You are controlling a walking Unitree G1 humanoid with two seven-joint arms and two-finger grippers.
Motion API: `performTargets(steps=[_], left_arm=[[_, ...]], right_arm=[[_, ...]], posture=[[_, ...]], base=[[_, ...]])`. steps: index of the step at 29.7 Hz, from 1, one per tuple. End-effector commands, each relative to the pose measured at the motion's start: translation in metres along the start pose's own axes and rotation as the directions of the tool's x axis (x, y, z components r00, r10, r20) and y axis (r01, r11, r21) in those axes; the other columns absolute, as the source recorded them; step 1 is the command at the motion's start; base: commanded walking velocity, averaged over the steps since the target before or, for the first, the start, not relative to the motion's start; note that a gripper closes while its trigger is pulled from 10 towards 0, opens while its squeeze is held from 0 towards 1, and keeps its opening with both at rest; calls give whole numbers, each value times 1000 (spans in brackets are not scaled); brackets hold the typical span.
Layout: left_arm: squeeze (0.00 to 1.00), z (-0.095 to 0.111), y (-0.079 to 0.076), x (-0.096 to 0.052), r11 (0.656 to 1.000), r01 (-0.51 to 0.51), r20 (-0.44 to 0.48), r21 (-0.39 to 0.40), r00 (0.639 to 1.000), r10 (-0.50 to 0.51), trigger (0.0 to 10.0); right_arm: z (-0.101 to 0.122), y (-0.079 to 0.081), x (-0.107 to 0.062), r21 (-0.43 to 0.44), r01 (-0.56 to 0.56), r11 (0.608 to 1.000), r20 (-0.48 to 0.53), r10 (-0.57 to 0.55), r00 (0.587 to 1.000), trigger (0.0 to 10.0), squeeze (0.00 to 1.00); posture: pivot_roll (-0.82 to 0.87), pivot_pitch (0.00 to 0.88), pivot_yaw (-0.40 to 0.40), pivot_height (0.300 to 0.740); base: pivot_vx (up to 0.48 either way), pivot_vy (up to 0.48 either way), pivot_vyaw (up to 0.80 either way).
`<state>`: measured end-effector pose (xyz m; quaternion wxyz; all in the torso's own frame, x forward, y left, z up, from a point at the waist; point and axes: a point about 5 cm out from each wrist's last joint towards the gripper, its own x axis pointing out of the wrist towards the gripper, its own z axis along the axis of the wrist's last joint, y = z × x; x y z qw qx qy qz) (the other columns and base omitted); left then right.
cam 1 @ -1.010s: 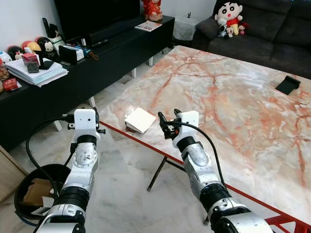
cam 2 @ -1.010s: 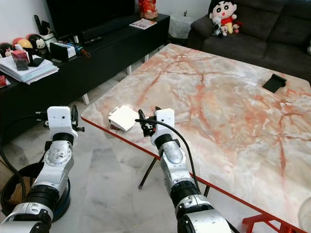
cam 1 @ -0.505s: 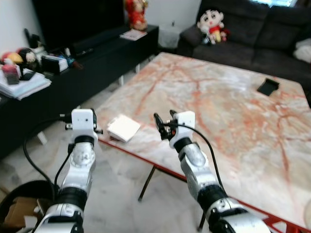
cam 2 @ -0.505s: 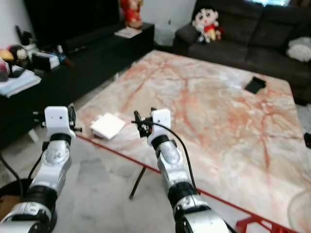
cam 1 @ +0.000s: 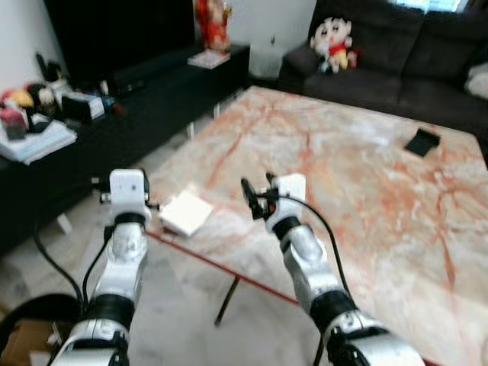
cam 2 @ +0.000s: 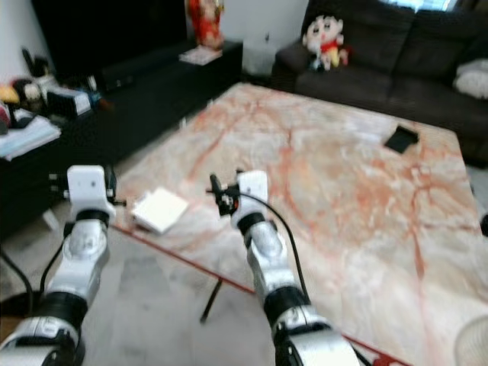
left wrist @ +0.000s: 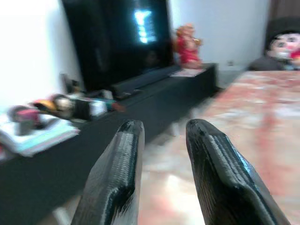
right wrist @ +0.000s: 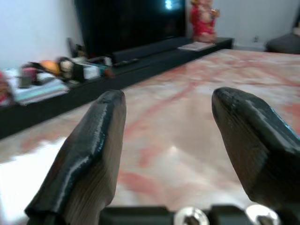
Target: Picking trash to rubbish bin
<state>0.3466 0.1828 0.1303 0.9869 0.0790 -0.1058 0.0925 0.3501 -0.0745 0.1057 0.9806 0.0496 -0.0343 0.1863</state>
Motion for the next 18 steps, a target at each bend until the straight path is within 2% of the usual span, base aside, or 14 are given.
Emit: performTargets(steps=[1,13,18], left_arm=[[0,4,5,3,1000,-12,11,6,1000,11,10000],[0,4,7,3,1000,-17,19,5,1000,17,10000],[0,2,3,0,1000,9,13,5,1000,-9,10000]], right_arm=[[6,2,4,8,-1,1000,17,0,1000,10000,0],[6,2,4,5,-5,1000,15,4,1000,10000,0],[6,3,5,7,-6,1000,12,6,1000,10000,0]], posture=[[-4,0,-64,740],[-1,0,-69,740],[3,0,-70,740]], base=[[345,0,0],[341,0,0],[0,0,0]])
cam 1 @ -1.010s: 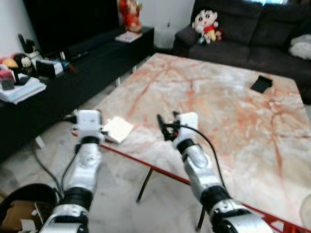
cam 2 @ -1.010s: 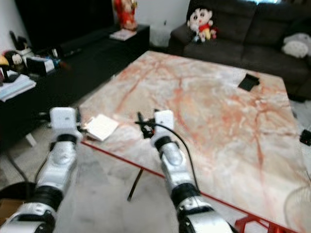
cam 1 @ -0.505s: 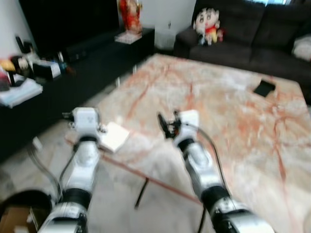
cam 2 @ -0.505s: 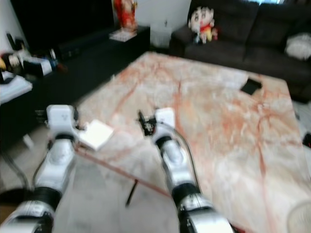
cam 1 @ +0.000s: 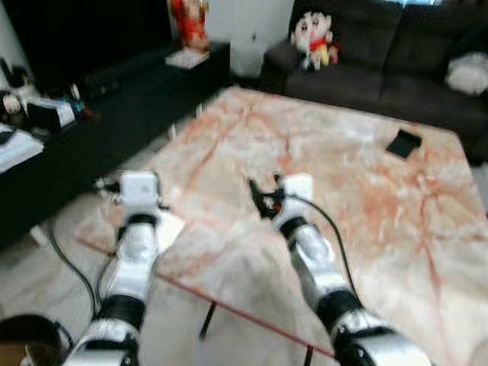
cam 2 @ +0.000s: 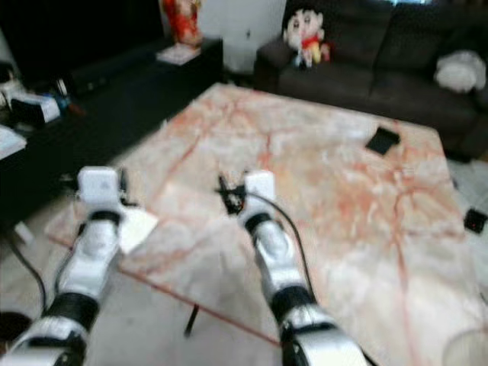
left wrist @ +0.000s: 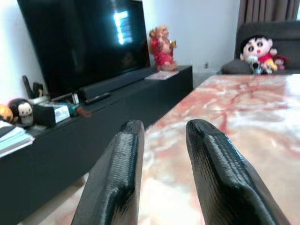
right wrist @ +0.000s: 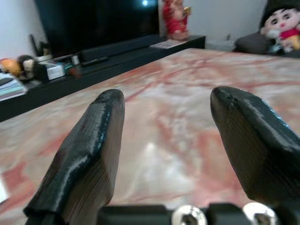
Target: Picking trash to rubbish bin
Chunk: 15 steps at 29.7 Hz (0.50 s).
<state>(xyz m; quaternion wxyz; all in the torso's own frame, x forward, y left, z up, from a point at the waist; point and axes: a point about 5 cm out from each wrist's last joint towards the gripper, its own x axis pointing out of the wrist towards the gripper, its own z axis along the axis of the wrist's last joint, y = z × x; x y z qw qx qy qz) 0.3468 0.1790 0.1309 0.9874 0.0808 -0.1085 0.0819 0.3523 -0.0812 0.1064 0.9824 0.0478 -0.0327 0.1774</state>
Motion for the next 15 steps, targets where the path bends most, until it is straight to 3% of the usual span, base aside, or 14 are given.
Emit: performTargets(steps=[1,9,10,11,15], left_arm=[[0,-1,6,0,1000,-10,-5,8,1000,10,10000],[0,-6,6,0,1000,-6,-45,-2,999,6,10000],[373,-7,6,0,1000,-10,-52,-5,999,10,10000],[1000,-8,7,-1,1000,-16,-60,-11,998,15,10000],[1000,-10,10,-1,999,-34,-75,-30,997,32,10000]], right_arm=[[4,10,5,11,-24,1000,15,24,1000,10000,0],[4,10,5,11,-25,1000,14,25,1000,10000,0],[4,10,5,11,-25,1000,14,25,1000,10000,0],[4,10,5,11,-25,1000,13,25,1000,10000,0],[4,11,5,12,-24,1000,14,24,1000,10000,0]], posture=[[3,0,-70,740],[3,0,-69,740],[3,0,-69,740],[3,0,-68,740],[2,0,-67,740]], base=[[0,0,0],[0,0,0],[0,0,0],[0,0,0],[0,0,0]])
